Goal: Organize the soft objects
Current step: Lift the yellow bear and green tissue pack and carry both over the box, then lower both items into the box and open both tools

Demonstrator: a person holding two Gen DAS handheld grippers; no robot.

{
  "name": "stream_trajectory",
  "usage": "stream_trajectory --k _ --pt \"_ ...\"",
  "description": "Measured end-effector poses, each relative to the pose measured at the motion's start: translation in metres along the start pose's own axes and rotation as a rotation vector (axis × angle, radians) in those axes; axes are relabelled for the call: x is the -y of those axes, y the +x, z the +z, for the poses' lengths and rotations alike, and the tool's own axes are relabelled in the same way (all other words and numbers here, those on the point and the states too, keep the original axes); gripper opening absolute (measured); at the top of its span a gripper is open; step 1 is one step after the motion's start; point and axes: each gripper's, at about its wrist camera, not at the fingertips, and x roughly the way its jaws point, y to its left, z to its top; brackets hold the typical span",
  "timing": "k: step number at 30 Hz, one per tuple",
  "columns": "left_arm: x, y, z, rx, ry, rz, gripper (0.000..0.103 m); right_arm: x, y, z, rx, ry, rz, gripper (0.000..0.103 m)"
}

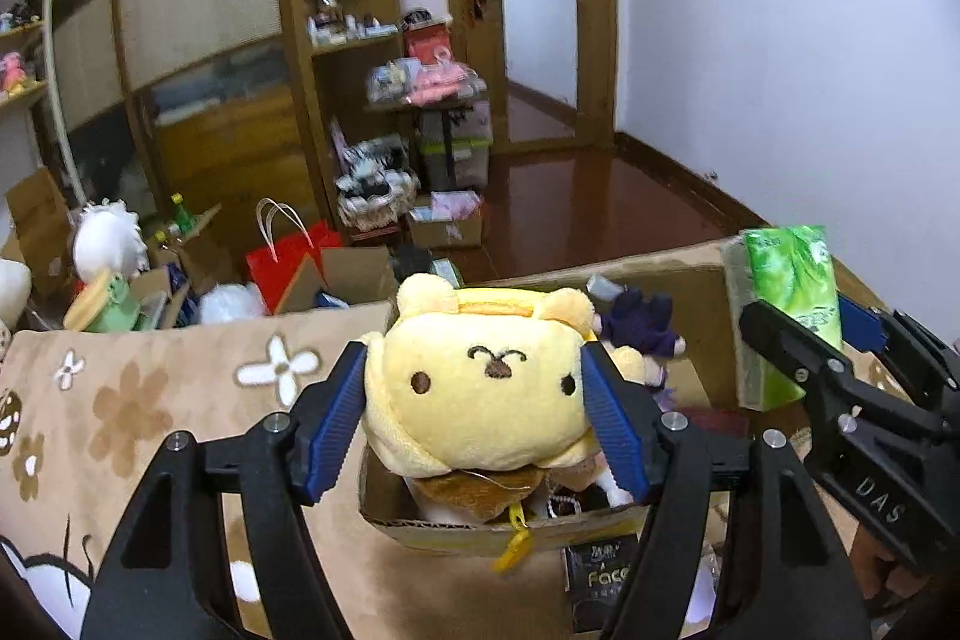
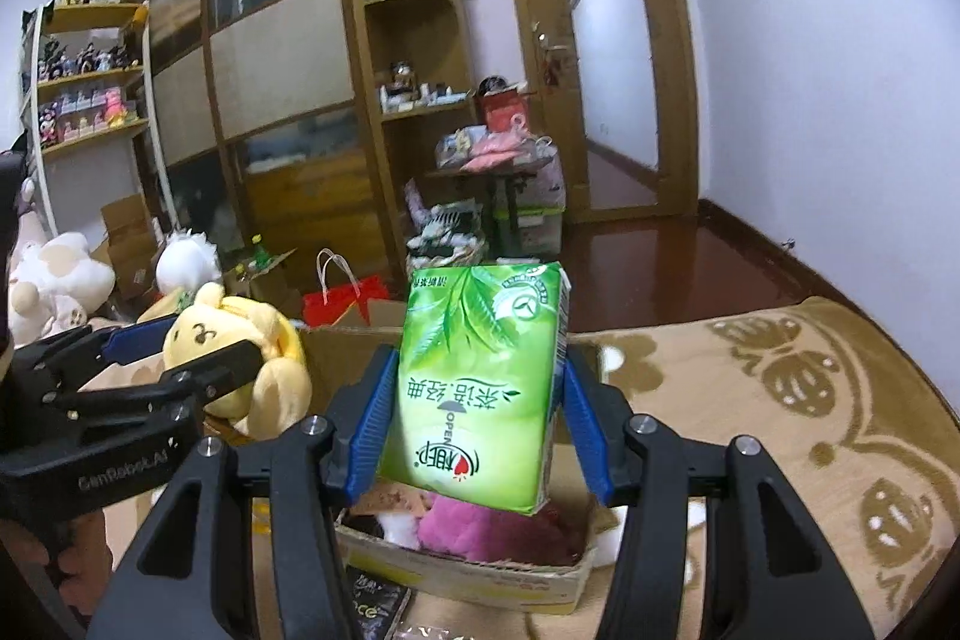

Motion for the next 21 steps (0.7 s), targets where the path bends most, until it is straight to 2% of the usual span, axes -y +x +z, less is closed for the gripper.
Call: stream_trajectory --k 10,12,14,19,21 --pt "-0.007 0.013 -0.003 -0.052 0.014 0.030 0.076 -0.008 0.014 -0.017 -0.062 -0.021 0.010 0.059" --pt "-0.011 0.015 -0.004 -0.065 0.010 0.033 0.076 -0.008 0.014 -0.017 -0.068 -0.021 0.009 0.063" --pt "-0.014 0.018 -0.005 -0.077 0.001 0.029 0.078 -0.008 0.013 -0.016 -0.062 -0.019 0.010 0.072" --pt "-0.018 0.023 -0.008 -0.109 -0.014 0.034 0.085 -0.005 0.012 -0.017 -0.066 -0.012 0.007 0.073" --pt "-0.019 0.024 -0.008 -0.119 -0.014 0.039 0.089 -0.004 0.011 -0.017 -0.067 -0.004 0.007 0.077"
